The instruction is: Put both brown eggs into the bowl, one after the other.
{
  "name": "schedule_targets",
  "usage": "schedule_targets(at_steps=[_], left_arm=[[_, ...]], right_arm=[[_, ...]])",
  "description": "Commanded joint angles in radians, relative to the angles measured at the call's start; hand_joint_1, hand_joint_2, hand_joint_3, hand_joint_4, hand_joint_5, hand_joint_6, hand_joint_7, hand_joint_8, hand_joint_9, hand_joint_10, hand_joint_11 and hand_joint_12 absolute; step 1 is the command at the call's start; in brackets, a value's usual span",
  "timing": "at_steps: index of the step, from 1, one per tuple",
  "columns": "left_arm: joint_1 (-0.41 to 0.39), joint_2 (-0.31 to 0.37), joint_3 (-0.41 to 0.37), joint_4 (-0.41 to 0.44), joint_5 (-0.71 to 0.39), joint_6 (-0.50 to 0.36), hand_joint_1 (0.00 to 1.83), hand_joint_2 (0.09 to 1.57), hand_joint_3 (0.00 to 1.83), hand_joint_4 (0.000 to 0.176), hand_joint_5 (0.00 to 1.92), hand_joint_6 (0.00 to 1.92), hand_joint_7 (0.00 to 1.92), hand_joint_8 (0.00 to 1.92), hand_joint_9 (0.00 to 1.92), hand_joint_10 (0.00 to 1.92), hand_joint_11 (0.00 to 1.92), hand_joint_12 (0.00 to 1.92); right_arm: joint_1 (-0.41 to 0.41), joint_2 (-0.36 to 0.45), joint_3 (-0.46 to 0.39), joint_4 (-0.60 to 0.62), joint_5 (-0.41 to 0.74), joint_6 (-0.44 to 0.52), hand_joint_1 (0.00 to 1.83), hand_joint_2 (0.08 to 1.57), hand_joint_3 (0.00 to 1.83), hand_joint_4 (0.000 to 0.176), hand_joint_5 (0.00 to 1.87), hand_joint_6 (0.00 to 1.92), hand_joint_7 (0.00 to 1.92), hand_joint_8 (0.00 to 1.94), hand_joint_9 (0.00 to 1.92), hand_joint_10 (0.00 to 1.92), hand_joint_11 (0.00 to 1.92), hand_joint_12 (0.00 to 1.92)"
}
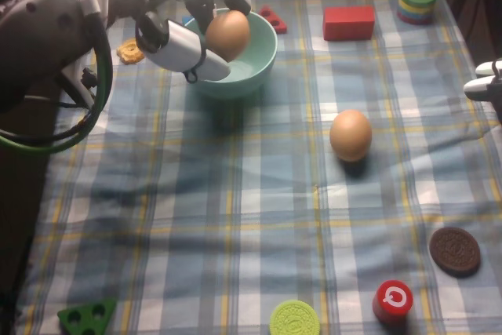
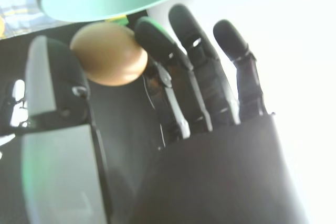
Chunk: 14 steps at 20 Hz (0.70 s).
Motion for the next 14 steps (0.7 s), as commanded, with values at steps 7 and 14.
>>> schedule_targets(at_steps=[7, 14], left_arm=[[-0.003, 0.001, 0.001, 0.005, -0.111, -0.002, 1.02, 1.02, 0.00, 0.054, 0.76, 0.00, 0.84, 0.00, 0.72, 0.09, 0.08, 1.21], [0.008, 0.007, -0.009, -0.001, -0.125, -0.002, 1.03, 1.00, 0.00, 0.075, 0.67, 0.00, 0.75, 0.00, 0.72, 0.04, 0.03, 1.23]], right_arm=[[0.004, 0.002, 0.004, 0.026, 0.123, 0.005, 0.58, 1.31, 0.00, 0.000, 0.54, 0.00, 0.52, 0.00, 0.53, 0.00, 0.28, 0.70], [0.004, 0.001, 0.004, 0.026, 0.123, 0.005, 0.58, 1.32, 0.00, 0.000, 0.54, 0.00, 0.53, 0.00, 0.53, 0.00, 0.25, 0.76]])
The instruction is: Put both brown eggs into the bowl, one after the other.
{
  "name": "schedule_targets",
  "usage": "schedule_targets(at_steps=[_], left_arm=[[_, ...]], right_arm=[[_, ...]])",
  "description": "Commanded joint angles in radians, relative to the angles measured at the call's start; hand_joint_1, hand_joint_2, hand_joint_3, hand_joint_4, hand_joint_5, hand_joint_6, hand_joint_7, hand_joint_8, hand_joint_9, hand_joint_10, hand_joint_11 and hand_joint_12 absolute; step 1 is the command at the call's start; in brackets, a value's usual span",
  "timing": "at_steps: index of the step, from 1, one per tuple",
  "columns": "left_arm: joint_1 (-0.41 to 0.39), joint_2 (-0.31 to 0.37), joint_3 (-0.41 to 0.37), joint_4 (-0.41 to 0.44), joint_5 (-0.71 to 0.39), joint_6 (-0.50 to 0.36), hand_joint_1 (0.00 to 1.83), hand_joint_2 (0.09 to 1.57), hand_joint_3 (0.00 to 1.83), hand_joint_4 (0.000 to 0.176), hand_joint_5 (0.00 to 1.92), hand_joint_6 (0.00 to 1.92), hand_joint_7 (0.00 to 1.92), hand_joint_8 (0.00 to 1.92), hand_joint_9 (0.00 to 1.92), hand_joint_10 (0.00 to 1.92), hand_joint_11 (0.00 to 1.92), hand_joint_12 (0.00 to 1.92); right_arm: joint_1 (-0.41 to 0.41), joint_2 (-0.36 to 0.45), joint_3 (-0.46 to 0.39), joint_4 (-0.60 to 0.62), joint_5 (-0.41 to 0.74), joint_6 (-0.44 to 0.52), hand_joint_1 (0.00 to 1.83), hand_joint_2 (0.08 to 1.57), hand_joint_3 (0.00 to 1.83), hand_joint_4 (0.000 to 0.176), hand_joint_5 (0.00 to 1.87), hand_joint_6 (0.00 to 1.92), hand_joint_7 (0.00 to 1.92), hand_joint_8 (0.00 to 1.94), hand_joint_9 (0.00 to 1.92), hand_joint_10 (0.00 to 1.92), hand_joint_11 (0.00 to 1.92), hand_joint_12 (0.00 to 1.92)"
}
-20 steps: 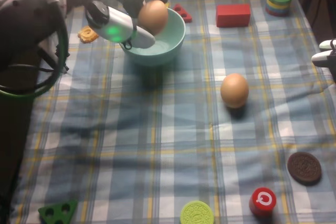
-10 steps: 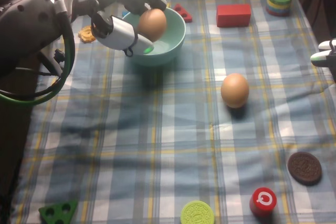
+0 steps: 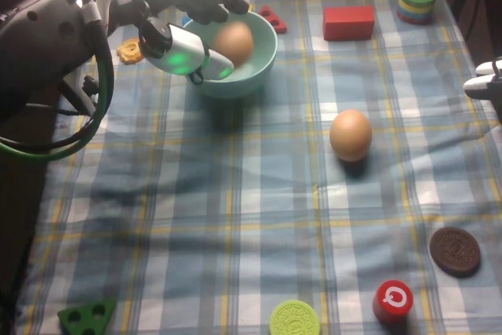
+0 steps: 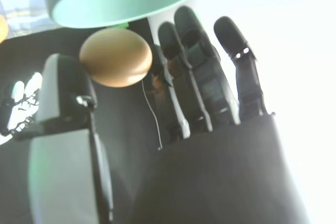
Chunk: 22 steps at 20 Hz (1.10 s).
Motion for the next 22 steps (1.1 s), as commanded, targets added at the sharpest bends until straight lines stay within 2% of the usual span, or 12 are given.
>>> schedule_targets(at_steps=[1, 4, 7, 8, 11, 13, 14, 15, 16, 17, 20, 22], left_arm=[[-0.002, 0.008, -0.001, 0.011, -0.105, -0.002, 1.01, 1.00, 0.00, 0.082, 0.65, 0.00, 0.74, 0.00, 0.71, 0.04, 0.02, 1.23], [0.003, 0.015, -0.009, 0.008, -0.115, -0.002, 1.12, 0.96, 0.00, 0.114, 0.58, 0.00, 0.69, 0.00, 0.69, 0.02, 0.01, 1.15], [0.013, 0.036, -0.042, 0.017, -0.162, -0.019, 0.87, 1.02, 0.01, 0.132, 0.54, 0.00, 0.65, 0.00, 0.65, 0.00, 0.00, 1.14], [0.023, 0.051, -0.062, 0.041, -0.189, -0.054, 0.81, 1.00, 0.00, 0.121, 0.54, 0.00, 0.66, 0.00, 0.65, 0.00, 0.01, 1.17], [0.054, 0.098, -0.132, 0.121, -0.294, -0.150, 0.77, 0.94, 0.00, 0.141, 0.49, 0.00, 0.66, 0.00, 0.65, 0.01, 0.00, 1.33], [0.071, 0.130, -0.179, 0.150, -0.368, -0.167, 0.75, 0.97, 0.01, 0.124, 0.50, 0.00, 0.64, 0.00, 0.63, 0.00, 0.00, 1.36], [0.081, 0.148, -0.197, 0.166, -0.403, -0.197, 0.75, 0.96, 0.00, 0.140, 0.49, 0.00, 0.62, 0.00, 0.61, 0.00, 0.00, 1.36], [0.101, 0.175, -0.218, 0.192, -0.452, -0.274, 0.81, 0.95, 0.00, 0.130, 0.49, 0.00, 0.62, 0.00, 0.61, 0.00, 0.00, 1.35], [0.125, 0.199, -0.234, 0.224, -0.498, -0.365, 0.91, 0.92, 0.00, 0.107, 0.51, 0.00, 0.62, 0.00, 0.60, 0.00, 0.00, 1.30], [0.141, 0.214, -0.243, 0.243, -0.527, -0.428, 0.88, 0.94, 0.00, 0.088, 0.51, 0.00, 0.62, 0.00, 0.57, 0.00, 0.00, 1.18], [0.229, 0.270, -0.279, 0.290, -0.650, -0.632, 0.98, 0.88, 0.00, 0.079, 0.50, 0.00, 0.63, 0.00, 0.57, 0.00, 0.00, 1.18], [0.304, 0.308, -0.302, 0.307, -0.753, -0.785, 0.98, 0.89, 0.00, 0.099, 0.50, 0.00, 0.55, 0.01, 0.47, 0.00, 0.00, 1.01]], right_arm=[[0.003, 0.002, 0.004, 0.023, 0.122, 0.005, 0.57, 1.32, 0.00, 0.000, 0.53, 0.00, 0.52, 0.00, 0.52, 0.00, 0.25, 0.75], [0.002, 0.002, 0.004, 0.024, 0.122, 0.005, 0.52, 1.32, 0.00, 0.000, 0.53, 0.00, 0.52, 0.00, 0.51, 0.00, 0.23, 0.77], [0.001, 0.002, 0.003, 0.025, 0.122, 0.006, 0.51, 1.32, 0.00, 0.000, 0.56, 0.00, 0.53, 0.00, 0.52, 0.00, 0.24, 0.72], [0.001, 0.000, 0.003, 0.025, 0.122, 0.006, 0.52, 1.32, 0.00, 0.000, 0.56, 0.00, 0.53, 0.00, 0.52, 0.00, 0.25, 0.72], [0.000, -0.002, 0.003, 0.027, 0.123, 0.008, 0.54, 1.32, 0.00, 0.000, 0.54, 0.00, 0.53, 0.00, 0.51, 0.00, 0.23, 0.71], [-0.002, -0.002, 0.003, 0.028, 0.123, 0.010, 0.55, 1.32, 0.00, 0.000, 0.53, 0.00, 0.52, 0.00, 0.50, 0.00, 0.19, 0.82], [-0.002, -0.002, 0.004, 0.028, 0.123, 0.010, 0.52, 1.32, 0.00, 0.000, 0.52, 0.00, 0.51, 0.00, 0.50, 0.00, 0.19, 0.83], [-0.002, -0.002, 0.004, 0.028, 0.125, 0.010, 0.52, 1.32, 0.00, 0.000, 0.52, 0.00, 0.51, 0.00, 0.50, 0.00, 0.18, 0.84], [-0.002, -0.003, 0.004, 0.028, 0.129, 0.010, 0.51, 1.32, 0.00, 0.000, 0.52, 0.00, 0.51, 0.00, 0.50, 0.00, 0.18, 0.83], [-0.001, -0.004, 0.004, 0.028, 0.131, 0.010, 0.51, 1.32, 0.00, 0.000, 0.51, 0.00, 0.51, 0.00, 0.50, 0.00, 0.18, 0.83], [0.010, -0.012, 0.007, 0.028, 0.136, 0.010, 0.46, 1.31, 0.00, 0.000, 0.51, 0.00, 0.51, 0.00, 0.48, 0.00, 0.17, 0.81], [0.033, -0.025, 0.017, 0.016, 0.135, 0.010, 0.54, 1.30, 0.00, 0.000, 0.51, 0.00, 0.49, 0.00, 0.47, 0.00, 0.15, 0.79]])
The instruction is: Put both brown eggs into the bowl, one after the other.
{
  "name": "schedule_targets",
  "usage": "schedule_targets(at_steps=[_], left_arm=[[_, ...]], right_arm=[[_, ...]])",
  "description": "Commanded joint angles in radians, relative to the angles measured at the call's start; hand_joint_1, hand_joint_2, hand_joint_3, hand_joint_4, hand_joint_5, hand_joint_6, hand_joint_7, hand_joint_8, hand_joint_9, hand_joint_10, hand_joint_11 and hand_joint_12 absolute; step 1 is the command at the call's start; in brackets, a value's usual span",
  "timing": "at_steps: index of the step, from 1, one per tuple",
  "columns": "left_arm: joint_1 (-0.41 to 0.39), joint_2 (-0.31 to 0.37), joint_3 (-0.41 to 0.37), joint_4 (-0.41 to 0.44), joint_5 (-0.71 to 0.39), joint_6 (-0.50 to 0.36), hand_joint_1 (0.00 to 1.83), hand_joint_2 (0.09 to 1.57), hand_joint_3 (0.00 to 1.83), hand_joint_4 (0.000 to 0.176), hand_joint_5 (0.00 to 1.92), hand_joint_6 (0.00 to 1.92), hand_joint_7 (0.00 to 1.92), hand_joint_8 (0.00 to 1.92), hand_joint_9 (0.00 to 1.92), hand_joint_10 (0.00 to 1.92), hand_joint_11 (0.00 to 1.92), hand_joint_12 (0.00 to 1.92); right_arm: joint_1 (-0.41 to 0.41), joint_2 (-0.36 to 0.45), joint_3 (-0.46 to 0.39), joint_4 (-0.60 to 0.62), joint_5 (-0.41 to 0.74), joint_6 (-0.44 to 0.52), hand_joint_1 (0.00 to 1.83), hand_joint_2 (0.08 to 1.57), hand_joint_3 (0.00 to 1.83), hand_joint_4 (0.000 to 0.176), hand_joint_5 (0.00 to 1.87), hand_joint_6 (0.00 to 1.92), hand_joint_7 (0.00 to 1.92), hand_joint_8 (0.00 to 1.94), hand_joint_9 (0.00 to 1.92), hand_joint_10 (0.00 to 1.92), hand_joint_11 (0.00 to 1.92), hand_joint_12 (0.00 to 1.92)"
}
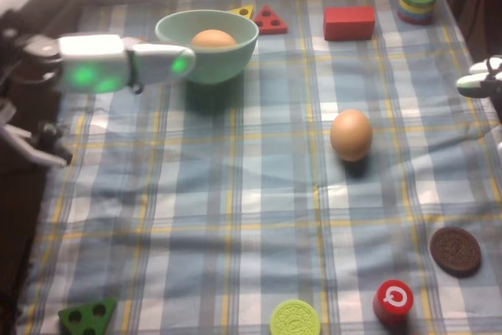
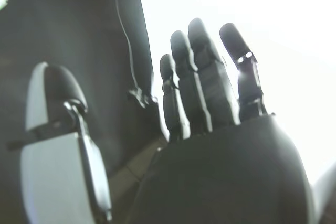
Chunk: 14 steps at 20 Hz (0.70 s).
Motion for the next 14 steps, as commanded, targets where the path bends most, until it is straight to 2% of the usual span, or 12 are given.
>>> schedule_targets(at_steps=[1, 3, 4, 5, 6, 7, 8, 9, 10, 12, 13, 14], left_arm=[[0.026, 0.019, -0.004, 0.021, -0.215, -0.092, 0.92, 0.91, 0.00, 0.099, 0.48, 0.00, 0.53, 0.00, 0.45, 0.00, 0.00, 0.98], [0.130, 0.042, -0.012, 0.029, -0.327, -0.263, 0.86, 0.88, 0.00, 0.099, 0.47, 0.00, 0.55, 0.01, 0.52, 0.03, 0.00, 1.23], [0.169, 0.051, -0.019, 0.027, -0.367, -0.302, 0.86, 0.86, 0.00, 0.081, 0.47, 0.00, 0.54, 0.00, 0.53, 0.03, 0.00, 1.27], [0.222, 0.066, -0.035, 0.018, -0.419, -0.339, 0.86, 0.86, 0.00, 0.081, 0.47, 0.00, 0.54, 0.00, 0.53, 0.03, 0.00, 1.27], [0.262, 0.078, -0.051, 0.008, -0.464, -0.353, 0.90, 0.82, 0.00, 0.083, 0.40, 0.00, 0.44, 0.00, 0.43, 0.01, 0.00, 1.07], [0.310, 0.091, -0.073, -0.006, -0.515, -0.354, 0.91, 0.81, 0.00, 0.087, 0.39, 0.00, 0.42, 0.00, 0.41, 0.00, 0.00, 1.01], [0.335, 0.096, -0.084, -0.013, -0.541, -0.355, 0.93, 0.83, 0.00, 0.078, 0.40, 0.00, 0.41, 0.00, 0.41, 0.00, 0.02, 0.96], [0.358, 0.100, -0.094, -0.018, -0.563, -0.360, 0.92, 0.84, 0.00, 0.066, 0.41, 0.00, 0.41, 0.00, 0.41, 0.00, 0.03, 0.95], [0.381, 0.104, -0.101, -0.022, -0.581, -0.371, 0.89, 0.87, 0.00, 0.075, 0.39, 0.00, 0.42, 0.00, 0.41, 0.00, 0.03, 0.98], [0.405, 0.106, -0.104, -0.033, -0.597, -0.388, 0.85, 0.88, 0.00, 0.072, 0.38, 0.00, 0.42, 0.00, 0.43, 0.00, 0.03, 1.08], [0.412, 0.106, -0.104, -0.037, -0.601, -0.394, 0.85, 0.88, 0.00, 0.072, 0.38, 0.00, 0.42, 0.00, 0.43, 0.00, 0.03, 1.08], [0.420, 0.106, -0.104, -0.042, -0.607, -0.401, 0.85, 0.87, 0.00, 0.071, 0.39, 0.00, 0.43, 0.00, 0.44, 0.01, 0.04, 1.10]], right_arm=[[0.026, -0.004, 0.009, 0.007, 0.123, 0.008, 0.60, 1.27, 0.00, 0.000, 0.53, 0.01, 0.50, 0.00, 0.47, 0.00, 0.15, 0.79], [0.070, -0.022, 0.024, -0.030, 0.088, 0.011, 0.69, 1.20, 0.00, 0.000, 0.53, 0.00, 0.48, 0.00, 0.46, 0.00, 0.18, 0.69], [0.098, -0.034, 0.035, -0.056, 0.061, 0.020, 0.70, 1.16, 0.00, 0.000, 0.53, 0.00, 0.49, 0.00, 0.47, 0.00, 0.24, 0.62], [0.132, -0.048, 0.051, -0.092, 0.026, 0.034, 0.70, 1.16, 0.00, 0.000, 0.53, 0.00, 0.49, 0.00, 0.47, 0.00, 0.24, 0.62], [0.159, -0.062, 0.064, -0.124, -0.003, 0.045, 0.72, 1.12, 0.00, 0.000, 0.55, 0.01, 0.49, 0.00, 0.48, 0.00, 0.27, 0.61], [0.189, -0.078, 0.078, -0.157, -0.037, 0.056, 0.73, 1.11, 0.00, 0.000, 0.55, 0.00, 0.49, 0.00, 0.48, 0.00, 0.26, 0.61], [0.203, -0.088, 0.086, -0.176, -0.053, 0.062, 0.75, 1.12, 0.00, 0.000, 0.54, 0.00, 0.50, 0.00, 0.49, 0.00, 0.26, 0.62], [0.219, -0.099, 0.093, -0.199, -0.073, 0.069, 0.78, 1.11, 0.00, 0.000, 0.54, 0.00, 0.50, 0.00, 0.50, 0.01, 0.27, 0.62], [0.236, -0.114, 0.103, -0.223, -0.092, 0.074, 0.81, 1.10, 0.00, 0.000, 0.53, 0.00, 0.49, 0.00, 0.49, 0.00, 0.27, 0.62], [0.267, -0.139, 0.121, -0.265, -0.124, 0.089, 0.80, 1.09, 0.00, 0.041, 0.50, 0.00, 0.49, 0.00, 0.54, 0.00, 0.31, 0.70], [0.283, -0.152, 0.130, -0.282, -0.137, 0.096, 0.80, 1.09, 0.00, 0.041, 0.50, 0.00, 0.49, 0.00, 0.54, 0.00, 0.31, 0.70], [0.296, -0.162, 0.138, -0.295, -0.148, 0.100, 0.85, 1.07, 0.00, 0.072, 0.49, 0.00, 0.45, 0.00, 0.51, 0.00, 0.28, 0.86]])
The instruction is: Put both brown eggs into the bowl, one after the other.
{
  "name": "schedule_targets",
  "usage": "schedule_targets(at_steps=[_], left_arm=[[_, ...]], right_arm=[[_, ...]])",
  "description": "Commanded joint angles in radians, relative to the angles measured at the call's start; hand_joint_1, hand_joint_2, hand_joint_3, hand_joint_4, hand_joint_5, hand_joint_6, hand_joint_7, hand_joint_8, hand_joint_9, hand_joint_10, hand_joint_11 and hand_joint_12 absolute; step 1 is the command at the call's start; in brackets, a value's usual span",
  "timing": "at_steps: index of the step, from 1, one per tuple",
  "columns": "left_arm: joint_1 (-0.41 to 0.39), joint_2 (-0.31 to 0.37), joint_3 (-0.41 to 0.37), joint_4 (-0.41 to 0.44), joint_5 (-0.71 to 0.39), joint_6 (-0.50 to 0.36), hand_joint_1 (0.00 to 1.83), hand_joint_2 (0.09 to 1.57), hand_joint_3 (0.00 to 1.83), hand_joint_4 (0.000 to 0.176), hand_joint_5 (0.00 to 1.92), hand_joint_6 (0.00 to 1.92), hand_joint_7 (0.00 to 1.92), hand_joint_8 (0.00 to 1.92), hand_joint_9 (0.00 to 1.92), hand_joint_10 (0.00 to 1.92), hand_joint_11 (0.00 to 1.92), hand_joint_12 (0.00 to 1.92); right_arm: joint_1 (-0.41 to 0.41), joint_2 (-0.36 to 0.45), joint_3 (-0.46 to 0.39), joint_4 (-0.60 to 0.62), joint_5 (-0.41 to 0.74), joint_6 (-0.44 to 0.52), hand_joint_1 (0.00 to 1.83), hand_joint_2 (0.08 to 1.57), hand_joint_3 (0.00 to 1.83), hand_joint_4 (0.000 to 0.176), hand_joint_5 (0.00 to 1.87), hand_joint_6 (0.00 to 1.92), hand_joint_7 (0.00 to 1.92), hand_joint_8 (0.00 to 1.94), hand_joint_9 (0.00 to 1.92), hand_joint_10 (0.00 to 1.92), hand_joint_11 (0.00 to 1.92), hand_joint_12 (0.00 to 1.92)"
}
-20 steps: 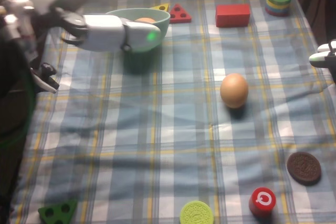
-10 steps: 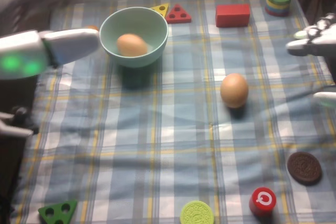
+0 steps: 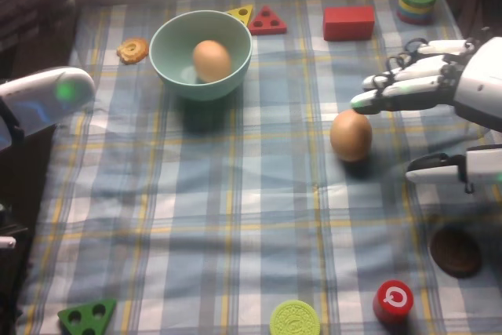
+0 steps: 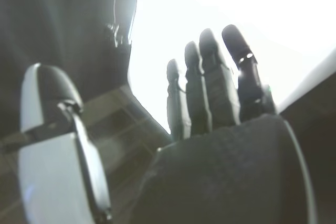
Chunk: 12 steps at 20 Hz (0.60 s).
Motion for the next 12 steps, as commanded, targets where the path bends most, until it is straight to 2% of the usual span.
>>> schedule_targets(at_steps=[1, 2, 4, 5, 6, 7, 9, 12], left_arm=[[-0.002, 0.005, 0.002, 0.000, -0.136, -0.022, 0.87, 0.86, 0.00, 0.069, 0.40, 0.01, 0.44, 0.01, 0.45, 0.01, 0.04, 1.11], [0.005, 0.003, 0.002, -0.005, -0.141, -0.029, 0.87, 0.85, 0.00, 0.074, 0.40, 0.00, 0.43, 0.00, 0.45, 0.01, 0.03, 1.11], [0.011, 0.001, 0.002, -0.010, -0.143, -0.039, 0.88, 0.84, 0.00, 0.072, 0.39, 0.00, 0.43, 0.00, 0.44, 0.00, 0.00, 1.16], [0.013, 0.000, 0.002, -0.013, -0.144, -0.044, 0.88, 0.84, 0.00, 0.070, 0.39, 0.00, 0.42, 0.00, 0.44, 0.00, 0.00, 1.16], [0.015, 0.000, 0.002, -0.015, -0.145, -0.047, 0.86, 0.84, 0.00, 0.067, 0.38, 0.00, 0.43, 0.00, 0.45, 0.00, 0.02, 1.11], [0.018, 0.000, 0.002, -0.016, -0.146, -0.051, 0.85, 0.85, 0.00, 0.069, 0.37, 0.00, 0.43, 0.00, 0.45, 0.00, 0.02, 1.10], [0.019, 0.000, 0.003, -0.016, -0.148, -0.054, 0.87, 0.85, 0.00, 0.062, 0.39, 0.01, 0.43, 0.00, 0.44, 0.00, 0.01, 1.10], [0.019, 0.000, 0.006, -0.016, -0.153, -0.059, 0.89, 0.85, 0.00, 0.056, 0.39, 0.00, 0.41, 0.00, 0.42, 0.00, 0.00, 1.04]], right_arm=[[0.020, -0.002, 0.006, 0.019, 0.096, 0.009, 0.85, 1.08, 0.00, 0.047, 0.50, 0.01, 0.43, 0.00, 0.50, 0.00, 0.28, 0.88], [0.032, -0.011, 0.012, 0.014, 0.090, 0.009, 0.86, 1.08, 0.00, 0.042, 0.51, 0.01, 0.44, 0.00, 0.51, 0.00, 0.27, 0.87], [0.044, -0.020, 0.021, 0.007, 0.083, 0.009, 0.87, 1.09, 0.00, 0.042, 0.49, 0.00, 0.43, 0.00, 0.51, 0.00, 0.24, 0.90], [0.051, -0.025, 0.026, 0.005, 0.080, 0.009, 0.89, 1.08, 0.00, 0.034, 0.49, 0.00, 0.44, 0.00, 0.52, 0.00, 0.22, 0.96], [0.058, -0.030, 0.031, 0.003, 0.077, 0.009, 0.95, 1.07, 0.00, 0.006, 0.50, 0.00, 0.45, 0.00, 0.52, 0.00, 0.21, 0.97], [0.073, -0.036, 0.039, -0.005, 0.068, 0.009, 1.07, 1.04, 0.00, 0.000, 0.51, 0.00, 0.47, 0.00, 0.52, 0.00, 0.16, 1.01], [0.097, -0.046, 0.050, -0.028, 0.039, 0.009, 1.15, 1.01, 0.00, 0.000, 0.49, 0.00, 0.49, 0.00, 0.50, 0.00, 0.13, 0.97], [0.123, -0.072, 0.074, -0.053, -0.004, 0.009, 1.19, 0.99, 0.00, 0.000, 0.50, 0.00, 0.52, 0.00, 0.50, 0.00, 0.10, 1.06]])
